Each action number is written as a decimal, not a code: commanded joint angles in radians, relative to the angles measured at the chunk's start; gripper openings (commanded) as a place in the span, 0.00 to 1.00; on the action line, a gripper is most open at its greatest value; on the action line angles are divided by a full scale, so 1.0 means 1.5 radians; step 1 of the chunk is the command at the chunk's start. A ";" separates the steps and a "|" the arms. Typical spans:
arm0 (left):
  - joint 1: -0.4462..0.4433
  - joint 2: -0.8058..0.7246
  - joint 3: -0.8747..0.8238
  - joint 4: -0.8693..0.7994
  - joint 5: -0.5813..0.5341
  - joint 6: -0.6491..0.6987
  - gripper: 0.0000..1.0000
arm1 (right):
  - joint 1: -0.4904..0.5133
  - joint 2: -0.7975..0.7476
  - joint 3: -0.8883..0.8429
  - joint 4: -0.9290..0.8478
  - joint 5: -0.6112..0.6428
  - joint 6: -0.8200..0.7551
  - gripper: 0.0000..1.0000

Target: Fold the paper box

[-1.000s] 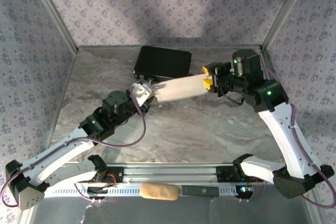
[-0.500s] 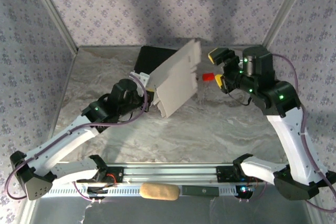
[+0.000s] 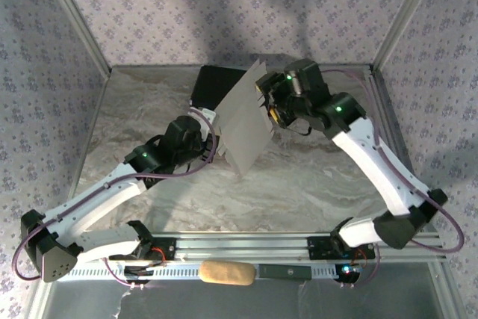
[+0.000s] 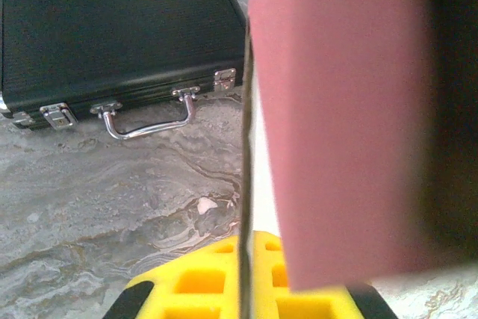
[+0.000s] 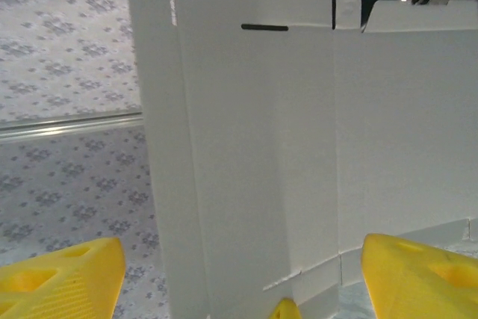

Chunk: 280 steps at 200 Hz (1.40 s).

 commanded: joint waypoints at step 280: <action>-0.013 -0.041 -0.054 0.015 0.022 0.090 0.00 | -0.016 0.082 -0.077 0.135 -0.150 0.005 0.04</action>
